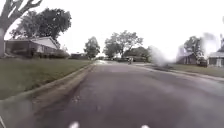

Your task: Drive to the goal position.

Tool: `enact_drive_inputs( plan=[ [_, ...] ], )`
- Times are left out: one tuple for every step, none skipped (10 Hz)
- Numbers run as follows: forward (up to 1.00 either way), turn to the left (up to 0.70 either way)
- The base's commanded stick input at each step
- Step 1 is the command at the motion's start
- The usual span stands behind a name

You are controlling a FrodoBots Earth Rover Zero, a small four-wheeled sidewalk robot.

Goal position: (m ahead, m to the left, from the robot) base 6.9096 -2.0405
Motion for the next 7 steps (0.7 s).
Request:
enact_drive_inputs(
  plan=[
    [0.50, 0.00],
    [0.50, 0.00],
    [0.50, 0.00],
    [0.50, 0.00],
    [0.50, 0.00],
    [0.50, 0.00],
    [0.50, 0.00]
  ],
)
